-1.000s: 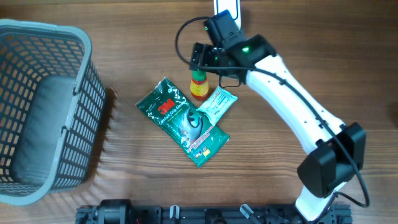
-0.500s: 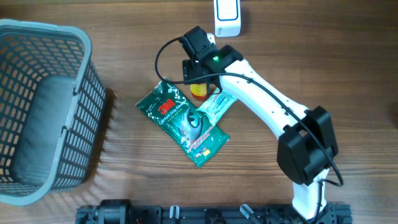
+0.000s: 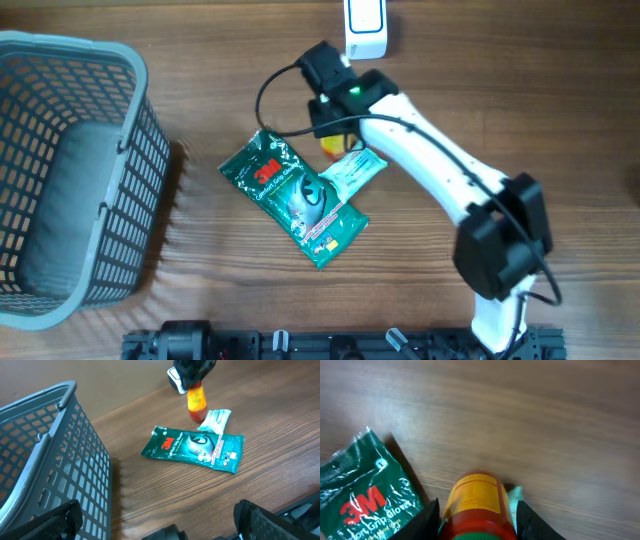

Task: Scan the item barcode
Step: 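Lift bottle and set it down to the right of the wipes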

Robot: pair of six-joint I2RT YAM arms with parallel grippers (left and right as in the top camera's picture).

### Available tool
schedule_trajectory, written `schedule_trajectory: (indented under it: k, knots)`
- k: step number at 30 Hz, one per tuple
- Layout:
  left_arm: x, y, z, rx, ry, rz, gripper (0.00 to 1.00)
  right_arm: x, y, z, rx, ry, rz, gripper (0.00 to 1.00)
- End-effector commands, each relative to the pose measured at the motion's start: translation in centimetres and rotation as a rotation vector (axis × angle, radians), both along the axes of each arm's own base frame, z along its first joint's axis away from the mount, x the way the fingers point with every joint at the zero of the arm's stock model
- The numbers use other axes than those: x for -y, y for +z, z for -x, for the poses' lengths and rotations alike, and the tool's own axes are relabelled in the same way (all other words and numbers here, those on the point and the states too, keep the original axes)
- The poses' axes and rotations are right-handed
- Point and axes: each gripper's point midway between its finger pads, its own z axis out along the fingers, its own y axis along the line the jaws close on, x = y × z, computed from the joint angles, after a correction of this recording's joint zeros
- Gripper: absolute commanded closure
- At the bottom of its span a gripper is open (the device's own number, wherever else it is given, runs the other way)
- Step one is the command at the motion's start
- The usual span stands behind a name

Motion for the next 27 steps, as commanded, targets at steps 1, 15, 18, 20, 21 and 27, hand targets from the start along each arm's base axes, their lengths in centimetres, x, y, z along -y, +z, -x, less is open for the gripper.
schedule_trajectory:
  k: [1,15,18,20,21,27]
  knots:
    - [0.0,0.0,0.0,0.006,-0.003,-0.006,0.0,3.5,9.2,-0.2,0.167,-0.048,-0.08,0.67]
    - [0.0,0.0,0.0,0.006,-0.003,-0.006,0.0,19.6,7.6,3.8,0.081,-1.299,-0.24,0.66]
    - [0.0,0.0,0.0,0.006,-0.003,-0.006,0.0,21.6,6.3,4.6,0.169,-1.509,-0.234,0.62]
    - [0.0,0.0,0.0,0.006,-0.003,-0.006,0.0,22.2,4.4,5.7,0.183,-1.627,-0.234,0.59]
    - [0.0,0.0,0.0,0.006,-0.003,-0.006,0.0,22.4,3.7,6.1,0.18,-1.661,-0.23,0.58]
    - [0.0,0.0,0.0,0.006,-0.003,-0.006,0.0,22.5,0.3,8.0,0.13,-1.739,-0.196,0.58]
